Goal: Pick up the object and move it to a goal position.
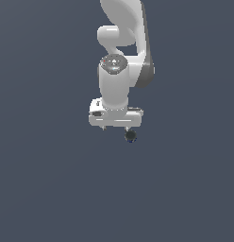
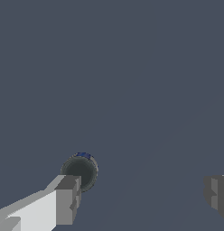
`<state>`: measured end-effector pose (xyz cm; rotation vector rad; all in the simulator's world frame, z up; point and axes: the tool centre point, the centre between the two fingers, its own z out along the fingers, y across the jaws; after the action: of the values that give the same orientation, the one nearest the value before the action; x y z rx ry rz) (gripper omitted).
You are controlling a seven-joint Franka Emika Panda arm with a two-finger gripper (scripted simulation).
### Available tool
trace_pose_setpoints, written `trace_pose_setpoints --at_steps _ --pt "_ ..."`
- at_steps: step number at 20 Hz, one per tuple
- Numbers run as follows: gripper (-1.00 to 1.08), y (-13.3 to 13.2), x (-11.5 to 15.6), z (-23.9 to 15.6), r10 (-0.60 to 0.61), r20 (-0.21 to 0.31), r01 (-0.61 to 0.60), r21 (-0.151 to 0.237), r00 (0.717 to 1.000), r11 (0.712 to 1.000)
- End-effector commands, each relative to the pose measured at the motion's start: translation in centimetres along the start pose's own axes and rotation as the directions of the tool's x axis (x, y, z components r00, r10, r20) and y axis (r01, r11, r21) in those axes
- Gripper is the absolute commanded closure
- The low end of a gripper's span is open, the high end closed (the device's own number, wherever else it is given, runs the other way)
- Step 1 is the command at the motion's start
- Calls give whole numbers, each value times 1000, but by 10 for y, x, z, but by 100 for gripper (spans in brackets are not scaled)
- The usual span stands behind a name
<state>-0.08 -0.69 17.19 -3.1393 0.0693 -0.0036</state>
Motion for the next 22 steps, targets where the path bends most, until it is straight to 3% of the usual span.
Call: trace_pose_setpoints --at_steps 1,11,22 --pt "-92 0 0 0 0 0 0 0 1000 1000" --pt "-92 27 -4 7 33 19 -34 6 999 999" --pt "-92 -4 -15 36 39 14 -39 1 999 999"
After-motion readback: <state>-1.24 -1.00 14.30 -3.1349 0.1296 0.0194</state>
